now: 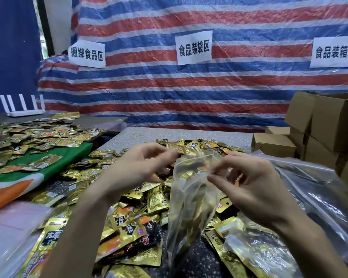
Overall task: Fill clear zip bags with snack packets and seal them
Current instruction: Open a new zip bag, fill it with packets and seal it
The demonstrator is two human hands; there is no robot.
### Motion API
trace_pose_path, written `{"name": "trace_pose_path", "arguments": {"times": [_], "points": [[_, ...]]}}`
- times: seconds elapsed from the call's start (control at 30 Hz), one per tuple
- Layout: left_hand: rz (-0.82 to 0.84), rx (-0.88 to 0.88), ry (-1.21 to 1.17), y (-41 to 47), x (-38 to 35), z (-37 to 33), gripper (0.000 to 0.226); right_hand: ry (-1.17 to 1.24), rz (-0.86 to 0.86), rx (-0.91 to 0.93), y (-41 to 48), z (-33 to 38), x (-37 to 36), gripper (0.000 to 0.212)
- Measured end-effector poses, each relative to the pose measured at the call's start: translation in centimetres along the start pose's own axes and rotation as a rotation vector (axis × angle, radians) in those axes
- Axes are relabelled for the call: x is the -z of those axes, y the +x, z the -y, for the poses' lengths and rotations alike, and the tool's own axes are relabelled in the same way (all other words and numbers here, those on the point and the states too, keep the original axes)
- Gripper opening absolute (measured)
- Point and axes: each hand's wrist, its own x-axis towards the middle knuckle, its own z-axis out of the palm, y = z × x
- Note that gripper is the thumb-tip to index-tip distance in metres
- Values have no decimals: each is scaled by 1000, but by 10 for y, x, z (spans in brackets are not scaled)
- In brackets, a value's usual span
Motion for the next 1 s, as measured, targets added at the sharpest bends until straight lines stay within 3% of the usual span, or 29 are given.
{"name": "trace_pose_path", "arguments": {"times": [0.07,0.2,0.33,0.47,0.57,0.67,0.77,0.9,1.0], "points": [[171,-24,101,-6,-5,-5,53,-21,-33,-12,0,4,-1,17],[35,-109,405,-10,-14,-11,58,-16,-88,-32,-2,13,-5,18],[127,-112,442,-23,-6,-14,70,-56,-156,-22,-6,25,-11,13],[12,-224,536,-25,-1,-16,26,-71,-152,-1,-8,35,-16,16],[-46,-193,494,-23,4,-18,27,-127,-70,15,-7,33,-10,29],[-8,-210,464,-21,8,-16,26,-218,117,12,-6,24,2,37],[65,-214,362,-21,12,-15,19,-251,265,-12,-3,11,14,26],[85,-184,450,-21,24,-11,17,-167,360,-89,2,-2,30,3],[134,-146,465,-23,28,-11,18,-59,407,-139,1,-7,35,10]]}}
